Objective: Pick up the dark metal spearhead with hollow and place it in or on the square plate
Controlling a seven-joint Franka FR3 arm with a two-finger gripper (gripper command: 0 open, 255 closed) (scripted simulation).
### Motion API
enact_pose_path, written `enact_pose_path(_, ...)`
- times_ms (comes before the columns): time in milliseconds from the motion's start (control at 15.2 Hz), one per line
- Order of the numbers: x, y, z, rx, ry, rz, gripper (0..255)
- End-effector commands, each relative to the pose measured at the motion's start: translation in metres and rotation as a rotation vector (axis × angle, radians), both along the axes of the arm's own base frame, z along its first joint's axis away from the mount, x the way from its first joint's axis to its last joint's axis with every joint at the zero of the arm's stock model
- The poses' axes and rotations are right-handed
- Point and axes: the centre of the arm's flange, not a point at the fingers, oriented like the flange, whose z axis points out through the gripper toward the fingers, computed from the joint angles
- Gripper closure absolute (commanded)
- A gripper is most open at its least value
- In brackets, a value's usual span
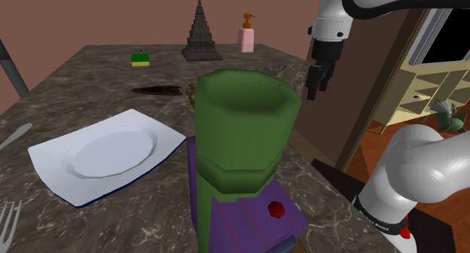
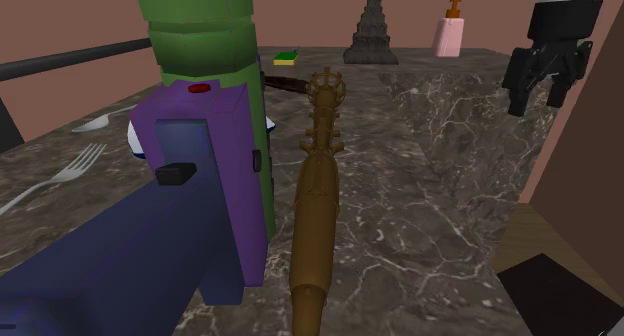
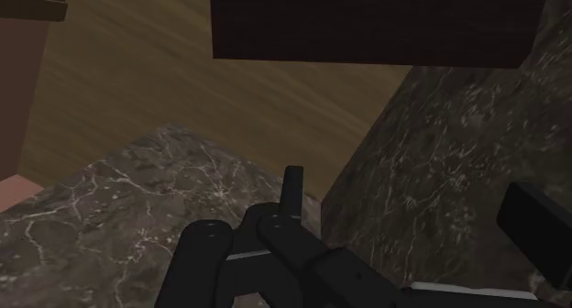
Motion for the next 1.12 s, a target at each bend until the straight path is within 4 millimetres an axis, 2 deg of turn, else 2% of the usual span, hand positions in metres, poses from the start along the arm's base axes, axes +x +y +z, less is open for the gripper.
enact_pose_path(0,0.0,0.0,0.0,0.0,0.0,0.0,0)
enact_pose_path(528,0.093,0.023,-0.005,0.037,-0.049,0.285,0)
enact_pose_path(1056,0.176,0.071,-0.004,0.075,-0.097,0.57,0)
